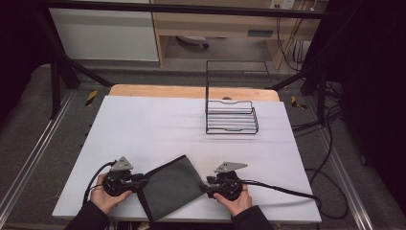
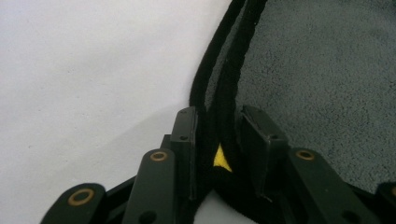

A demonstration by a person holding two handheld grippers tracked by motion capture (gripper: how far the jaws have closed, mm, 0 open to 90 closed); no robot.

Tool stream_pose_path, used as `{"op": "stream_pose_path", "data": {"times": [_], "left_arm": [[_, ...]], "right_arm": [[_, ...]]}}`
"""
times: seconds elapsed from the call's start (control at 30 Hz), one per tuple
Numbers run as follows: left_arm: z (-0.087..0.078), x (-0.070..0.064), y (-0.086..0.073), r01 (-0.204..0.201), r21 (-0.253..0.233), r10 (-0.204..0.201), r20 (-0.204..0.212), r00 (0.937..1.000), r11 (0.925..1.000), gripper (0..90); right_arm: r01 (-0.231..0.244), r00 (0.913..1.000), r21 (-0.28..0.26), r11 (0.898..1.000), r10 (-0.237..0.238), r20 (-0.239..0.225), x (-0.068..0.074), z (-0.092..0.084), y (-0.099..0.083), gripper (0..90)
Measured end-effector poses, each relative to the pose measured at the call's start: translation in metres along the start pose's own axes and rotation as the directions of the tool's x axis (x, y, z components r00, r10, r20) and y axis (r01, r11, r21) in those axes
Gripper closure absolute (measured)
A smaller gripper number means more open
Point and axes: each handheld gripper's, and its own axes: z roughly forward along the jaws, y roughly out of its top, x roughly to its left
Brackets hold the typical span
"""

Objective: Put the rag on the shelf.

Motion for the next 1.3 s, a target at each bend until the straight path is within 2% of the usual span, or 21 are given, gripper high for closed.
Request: {"op": "stream_pose_path", "data": {"times": [0.13,0.2,0.27,0.33,0.37,0.47,0.67,0.73,0.83,0.87,0.9,0.93,0.97,1.0,1.03,1.07,1.23,1.3], "left_arm": [[0.000,-0.001,0.000,0.001,0.002,-0.001,0.000,1.0000,1.0000,66.8],[0.000,-0.001,0.001,-0.004,0.005,0.004,-0.004,1.0000,1.0000,68.2],[-0.001,-0.001,0.001,-0.003,0.007,0.003,-0.005,1.0000,1.0000,69.1],[-0.001,-0.001,0.001,-0.004,0.010,0.004,-0.004,1.0000,0.9999,70.4],[-0.001,-0.002,0.001,0.007,0.007,-0.007,0.002,1.0000,1.0000,71.2],[-0.002,-0.002,0.002,0.014,0.010,-0.014,0.006,0.9999,0.9998,73.3],[-0.004,-0.001,0.003,0.044,0.002,-0.044,0.011,0.9990,0.9990,74.8],[-0.005,-0.002,0.003,0.066,-0.003,-0.066,0.022,0.9976,0.9978,74.9],[-0.004,-0.007,0.005,0.091,-0.018,-0.090,0.040,0.9951,0.9957,75.0],[-0.003,-0.010,0.006,0.099,-0.022,-0.098,0.041,0.9943,0.9948,75.0],[-0.003,-0.012,0.007,0.099,-0.023,-0.099,0.038,0.9944,0.9948,75.0],[-0.002,-0.018,0.009,0.096,-0.028,-0.095,0.029,0.9950,0.9950,75.0],[0.000,-0.021,0.010,0.103,-0.031,-0.102,0.032,0.9943,0.9942,75.0],[0.002,-0.026,0.012,0.098,-0.036,-0.098,0.013,0.9951,0.9945,74.9],[0.004,-0.031,0.014,0.103,-0.041,-0.103,0.014,0.9946,0.9938,74.9],[0.006,-0.034,0.015,0.106,-0.043,-0.106,0.008,0.9943,0.9934,74.8],[0.011,-0.043,0.016,0.140,-0.055,-0.140,0.001,0.9902,0.9887,74.4],[0.012,-0.046,0.016,0.132,-0.053,-0.132,-0.007,0.9912,0.9898,74.3]], "right_arm": [[-0.015,0.9999,0.005,1.000,0.015,-0.007,0.001,0.003,-0.002,62.8],[-0.044,0.9987,0.011,0.999,0.044,-0.024,0.003,0.005,-0.004,69.7],[-0.048,0.9985,0.012,0.999,0.048,-0.025,0.004,0.005,-0.004,70.7],[-0.065,0.9973,0.016,0.998,0.066,-0.031,0.004,0.006,-0.004,75.4],[-0.073,0.9966,0.021,0.997,0.073,-0.038,0.004,0.005,-0.004,75.4],[-0.082,0.9953,0.026,0.996,0.083,-0.050,0.003,0.005,-0.002,82.6],[-0.082,0.9943,0.029,0.996,0.084,-0.066,0.000,0.001,0.004,84.2],[-0.074,0.9950,0.024,0.997,0.075,-0.066,-0.002,-0.003,0.008,84.3],[-0.056,0.9971,0.021,0.998,0.057,-0.051,-0.005,-0.009,0.013,84.4],[-0.034,0.9992,0.024,0.999,0.035,-0.022,-0.009,-0.013,0.018,84.5],[-0.034,0.9992,0.024,0.999,0.035,-0.022,-0.009,-0.013,0.018,84.5],[-0.013,0.9999,0.030,0.999,0.012,0.007,-0.014,-0.017,0.022,84.5],[-0.013,0.9999,0.030,0.999,0.012,0.007,-0.014,-0.017,0.022,84.5],[0.013,0.9991,0.041,0.999,-0.014,0.041,-0.020,-0.018,0.026,84.5],[0.013,0.9991,0.041,0.999,-0.014,0.041,-0.020,-0.018,0.026,84.5],[0.025,0.9976,0.054,0.998,-0.028,0.064,-0.027,-0.017,0.029,84.5],[0.049,0.9946,0.047,0.998,-0.053,0.089,-0.041,-0.011,0.037,84.4],[0.053,0.9938,0.044,0.998,-0.057,0.095,-0.043,-0.009,0.038,84.4]]}}
